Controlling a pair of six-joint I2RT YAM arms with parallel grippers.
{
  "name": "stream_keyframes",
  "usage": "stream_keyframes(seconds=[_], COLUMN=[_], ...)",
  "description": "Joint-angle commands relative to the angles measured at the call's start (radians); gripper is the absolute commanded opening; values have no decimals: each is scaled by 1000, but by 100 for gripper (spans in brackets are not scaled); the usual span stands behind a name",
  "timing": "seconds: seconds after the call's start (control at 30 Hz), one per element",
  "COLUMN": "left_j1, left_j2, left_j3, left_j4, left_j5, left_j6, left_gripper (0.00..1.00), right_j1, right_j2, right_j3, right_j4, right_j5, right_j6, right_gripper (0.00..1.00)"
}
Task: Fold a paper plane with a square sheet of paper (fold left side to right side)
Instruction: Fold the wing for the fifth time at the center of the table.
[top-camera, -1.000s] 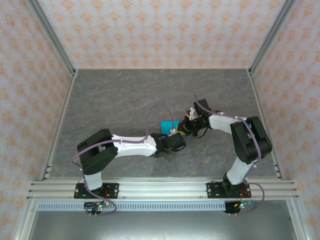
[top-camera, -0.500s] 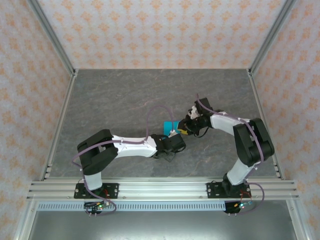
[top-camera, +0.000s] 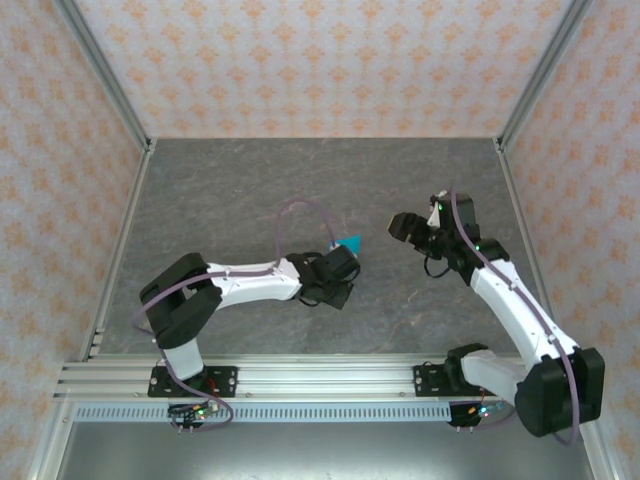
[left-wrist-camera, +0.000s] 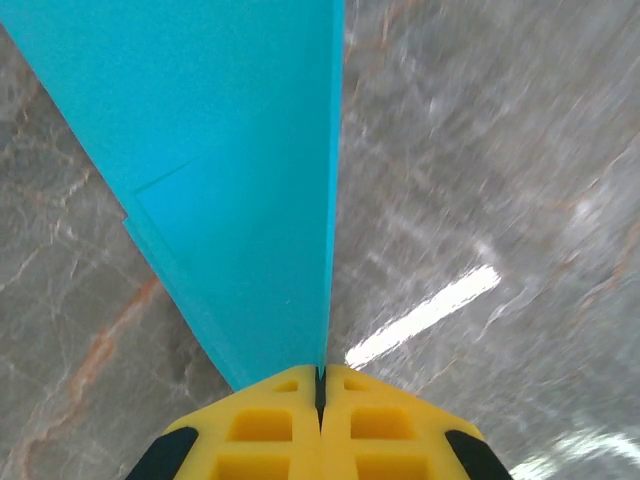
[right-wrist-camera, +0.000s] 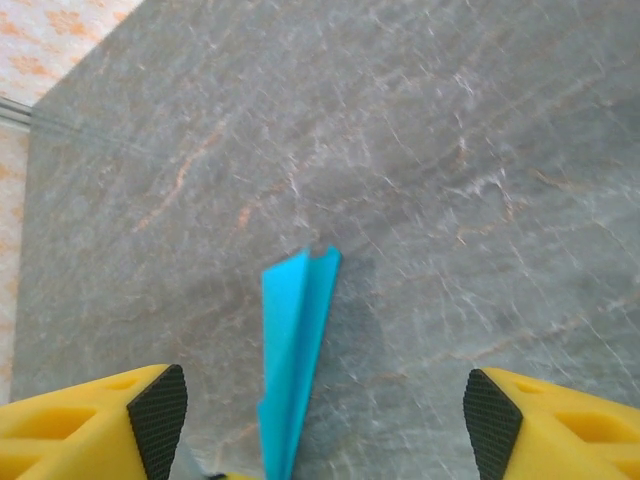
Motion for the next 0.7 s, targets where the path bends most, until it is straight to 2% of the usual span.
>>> stream_keyframes(seconds=[0.0,0.1,0.2,0.47,0.67], left_j1=[35,68,99,175,210], left_j2=[-39,-36,-29,-42,-43], left_j3=[-46,-90,-141,-274,-343], left_j4=[118,217,330,614,766], left_j5=[145,219,290,419,472], left_j6=[-64,-124,-178,-340,-434], left_gripper=[3,2,2,0,0], right_j1=[2,24,78,195,255], right_j2=[0,17,55,169,270], right_j3=[-105,-201,-246,-274,-247], right_j4=[62,185,262,459,560], right_j5=[-15,-93,-89,-80,-88], right_j6=[29,96,124,201,235], right_gripper=[76,76,75,58,52])
